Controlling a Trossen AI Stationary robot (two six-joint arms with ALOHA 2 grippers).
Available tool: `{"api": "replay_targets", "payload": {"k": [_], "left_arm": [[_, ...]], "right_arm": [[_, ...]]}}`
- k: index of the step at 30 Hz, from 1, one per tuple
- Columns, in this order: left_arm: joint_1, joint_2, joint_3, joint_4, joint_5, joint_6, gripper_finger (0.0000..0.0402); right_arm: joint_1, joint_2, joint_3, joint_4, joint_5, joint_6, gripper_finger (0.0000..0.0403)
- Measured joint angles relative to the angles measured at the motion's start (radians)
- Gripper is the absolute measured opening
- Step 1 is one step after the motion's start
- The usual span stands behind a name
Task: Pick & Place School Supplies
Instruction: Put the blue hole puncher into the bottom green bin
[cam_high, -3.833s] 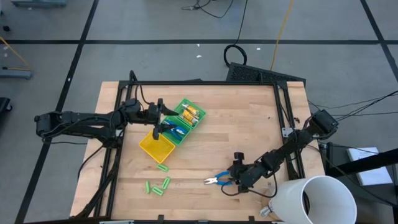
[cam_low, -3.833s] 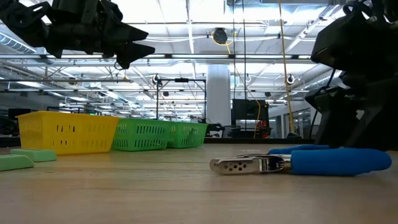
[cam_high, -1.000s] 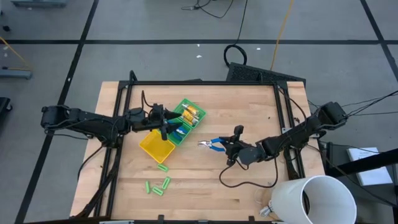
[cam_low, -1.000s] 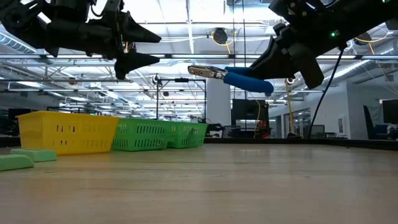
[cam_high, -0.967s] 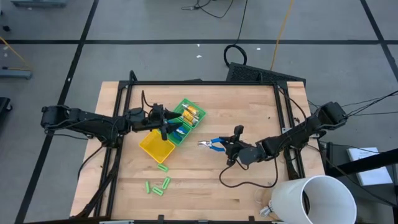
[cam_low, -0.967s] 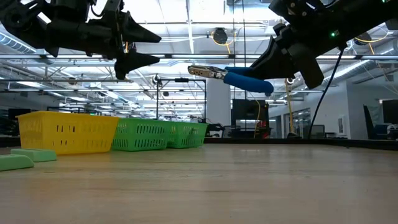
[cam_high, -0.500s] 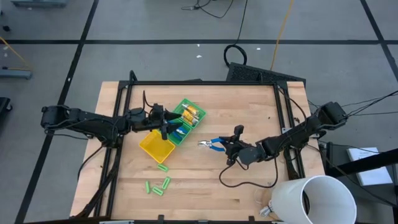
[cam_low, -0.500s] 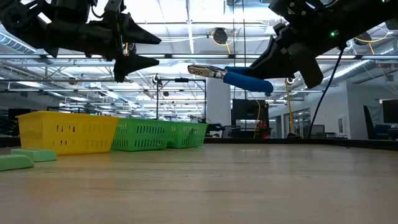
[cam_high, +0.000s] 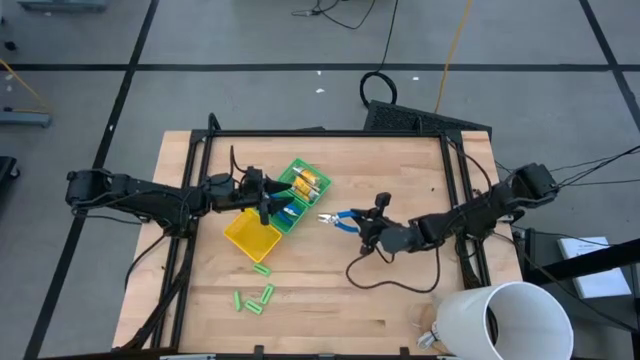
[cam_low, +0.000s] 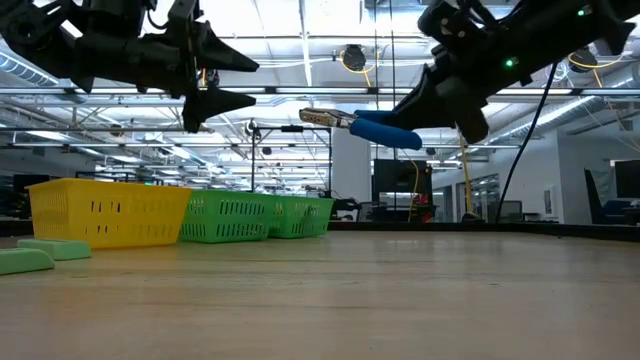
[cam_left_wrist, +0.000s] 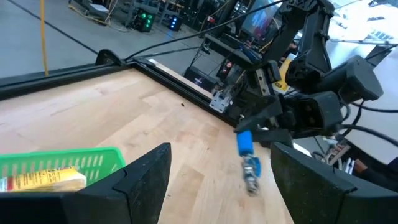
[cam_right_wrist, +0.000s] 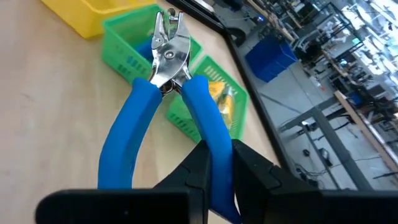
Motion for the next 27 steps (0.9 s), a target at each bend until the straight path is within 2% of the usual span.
{"api": "replay_targets", "payload": {"k": [3, 7, 10, 12, 20, 27], "left_arm": [[0.0, 0.0, 0.0, 0.001, -0.007, -0.027, 0.0278], [-0.001, 0.024, 0.0, 0.004, -0.084, -0.096, 0.0278], [0.0, 0.064, 0.0, 0.01, -0.112, -0.125, 0.0278], [0.0, 0.089, 0.003, 0.011, -0.112, -0.132, 0.0278], [-0.002, 0.203, 0.096, 0.008, -0.07, -0.135, 0.0278], [-0.003, 0.362, 0.232, 0.009, -0.018, -0.139, 0.0278]], "right_arm": [[-0.036, 0.0, 0.0, -0.001, 0.0, -0.025, 0.0033], [-0.09, 0.0, -0.01, 0.013, -0.007, -0.041, 0.0034], [-0.13, 0.0, -0.029, 0.057, -0.085, -0.04, 0.0033], [-0.149, 0.0, -0.055, 0.112, -0.113, -0.05, 0.0033], [-0.168, 0.0, -0.132, 0.394, -0.106, -0.169, 0.0033], [-0.141, 0.0, -0.143, 0.427, -0.104, -0.197, 0.0033]]}}
